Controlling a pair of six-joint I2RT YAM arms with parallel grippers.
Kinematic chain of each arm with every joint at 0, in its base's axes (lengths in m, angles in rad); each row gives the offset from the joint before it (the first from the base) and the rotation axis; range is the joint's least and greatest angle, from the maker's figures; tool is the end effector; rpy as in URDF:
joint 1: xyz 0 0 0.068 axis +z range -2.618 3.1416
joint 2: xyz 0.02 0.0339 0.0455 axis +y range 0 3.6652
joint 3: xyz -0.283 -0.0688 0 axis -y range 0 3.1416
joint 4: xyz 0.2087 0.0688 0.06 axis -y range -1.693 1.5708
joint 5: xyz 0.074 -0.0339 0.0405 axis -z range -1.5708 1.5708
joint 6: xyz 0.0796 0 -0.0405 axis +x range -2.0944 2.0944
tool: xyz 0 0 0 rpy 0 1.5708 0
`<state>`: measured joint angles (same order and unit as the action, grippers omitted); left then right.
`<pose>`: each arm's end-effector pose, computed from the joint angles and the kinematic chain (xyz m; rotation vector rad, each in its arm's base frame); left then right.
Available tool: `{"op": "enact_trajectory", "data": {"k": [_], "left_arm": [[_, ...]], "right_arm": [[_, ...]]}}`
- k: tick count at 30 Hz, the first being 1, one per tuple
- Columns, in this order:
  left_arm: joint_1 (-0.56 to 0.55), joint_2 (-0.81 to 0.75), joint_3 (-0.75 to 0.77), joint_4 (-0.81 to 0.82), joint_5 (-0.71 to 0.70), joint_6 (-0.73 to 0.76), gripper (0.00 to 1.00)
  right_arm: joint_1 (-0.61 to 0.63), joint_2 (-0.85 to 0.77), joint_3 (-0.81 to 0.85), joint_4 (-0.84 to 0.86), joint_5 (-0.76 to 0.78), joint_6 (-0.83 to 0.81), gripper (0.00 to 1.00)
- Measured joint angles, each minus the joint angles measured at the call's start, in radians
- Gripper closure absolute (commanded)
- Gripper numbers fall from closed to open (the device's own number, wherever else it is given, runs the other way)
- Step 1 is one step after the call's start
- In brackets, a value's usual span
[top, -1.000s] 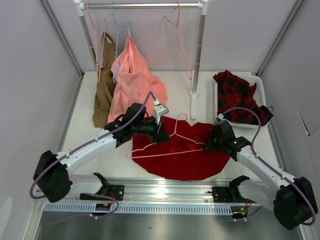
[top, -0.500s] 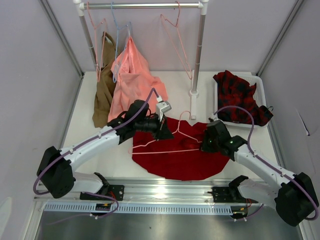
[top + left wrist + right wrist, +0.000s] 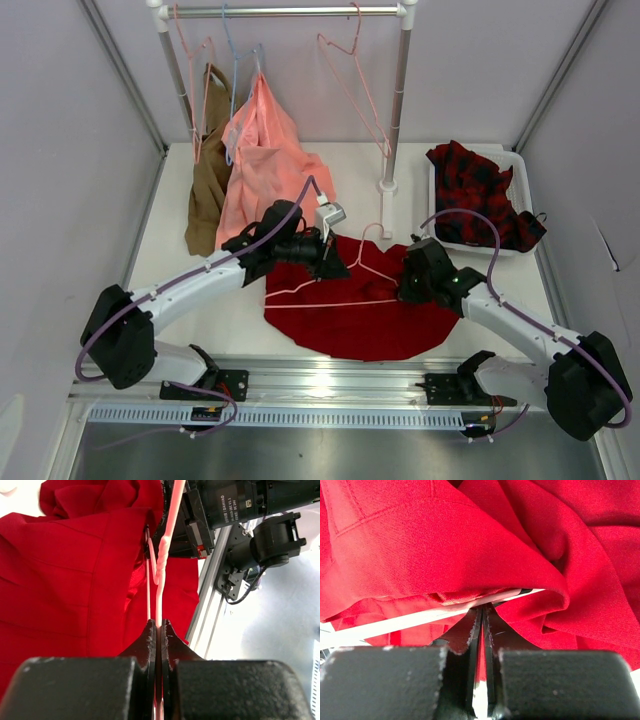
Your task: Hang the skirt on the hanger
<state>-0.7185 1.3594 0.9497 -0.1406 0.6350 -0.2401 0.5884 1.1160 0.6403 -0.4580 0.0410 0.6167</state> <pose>0.1900 -0.2288 0.2899 0.9210 2.0563 -1.2181 0.1682 0.1083 0.2021 0.0535 2.5596 0.4352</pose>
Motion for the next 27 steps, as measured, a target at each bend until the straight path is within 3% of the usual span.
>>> {"op": "enact_trajectory", "data": {"k": [6, 16, 20, 27], "left_arm": [[0.001, 0.012, -0.014, 0.058, 0.06, -0.031, 1.0], [0.003, 0.085, -0.023, 0.174, 0.154, -0.084, 1.0], [0.003, 0.132, -0.02, 0.171, 0.113, -0.087, 1.0], [0.006, 0.215, -0.004, 0.097, -0.023, -0.062, 1.0]], "right_arm": [[0.0, -0.007, 0.031, -0.035, 0.025, -0.016, 0.95], [0.002, -0.017, 0.047, -0.055, 0.042, -0.019, 0.71], [0.002, -0.017, 0.047, -0.051, 0.049, -0.013, 0.59], [-0.007, -0.018, 0.047, -0.061, 0.11, -0.006, 0.56]]}}
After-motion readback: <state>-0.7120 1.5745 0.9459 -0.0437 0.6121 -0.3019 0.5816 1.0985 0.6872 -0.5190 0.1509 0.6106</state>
